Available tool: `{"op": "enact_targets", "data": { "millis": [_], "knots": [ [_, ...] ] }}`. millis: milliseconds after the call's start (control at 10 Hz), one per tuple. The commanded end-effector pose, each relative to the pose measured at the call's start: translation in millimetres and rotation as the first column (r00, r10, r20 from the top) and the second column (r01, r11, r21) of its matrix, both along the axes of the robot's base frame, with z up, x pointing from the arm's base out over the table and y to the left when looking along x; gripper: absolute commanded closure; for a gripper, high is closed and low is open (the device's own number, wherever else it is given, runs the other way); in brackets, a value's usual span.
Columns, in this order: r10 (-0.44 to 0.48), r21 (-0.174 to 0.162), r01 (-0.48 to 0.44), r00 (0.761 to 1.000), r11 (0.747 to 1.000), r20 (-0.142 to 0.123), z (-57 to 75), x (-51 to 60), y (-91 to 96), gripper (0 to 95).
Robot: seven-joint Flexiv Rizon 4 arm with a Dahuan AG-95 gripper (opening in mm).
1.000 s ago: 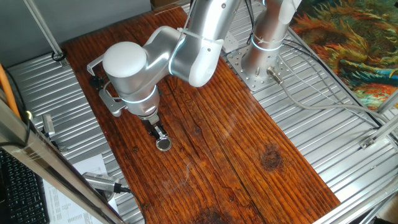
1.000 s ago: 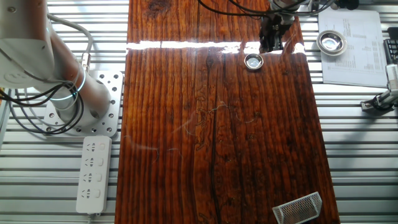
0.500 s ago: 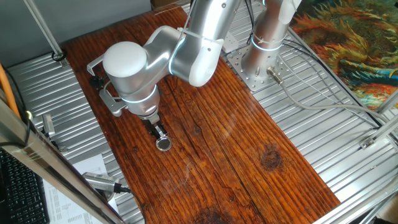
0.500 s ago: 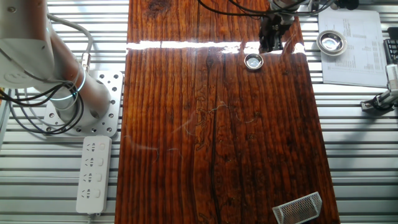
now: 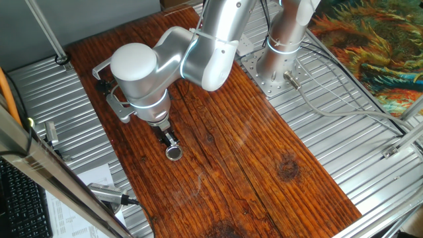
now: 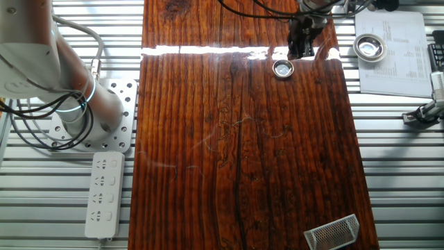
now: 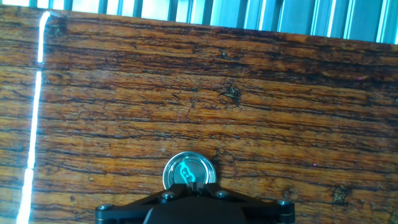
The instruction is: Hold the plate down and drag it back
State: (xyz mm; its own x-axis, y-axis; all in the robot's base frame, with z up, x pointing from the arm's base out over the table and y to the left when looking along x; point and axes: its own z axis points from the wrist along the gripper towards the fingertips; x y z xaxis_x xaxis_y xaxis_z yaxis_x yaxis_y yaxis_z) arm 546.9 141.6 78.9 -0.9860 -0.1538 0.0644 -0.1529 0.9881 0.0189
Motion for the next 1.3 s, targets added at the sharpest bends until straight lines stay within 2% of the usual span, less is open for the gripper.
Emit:
{"op": "enact_targets", "data": {
  "millis": [100, 1300],
  "knots": [
    [0.0, -0.001, 0.0, 1.0, 1.0, 0.001, -0.1, 0.0, -0.1, 95.0],
    [0.0, -0.003, 0.0, 1.0, 1.0, 0.002, -1.8, -3.2, 0.5, 95.0]
  ]
}}
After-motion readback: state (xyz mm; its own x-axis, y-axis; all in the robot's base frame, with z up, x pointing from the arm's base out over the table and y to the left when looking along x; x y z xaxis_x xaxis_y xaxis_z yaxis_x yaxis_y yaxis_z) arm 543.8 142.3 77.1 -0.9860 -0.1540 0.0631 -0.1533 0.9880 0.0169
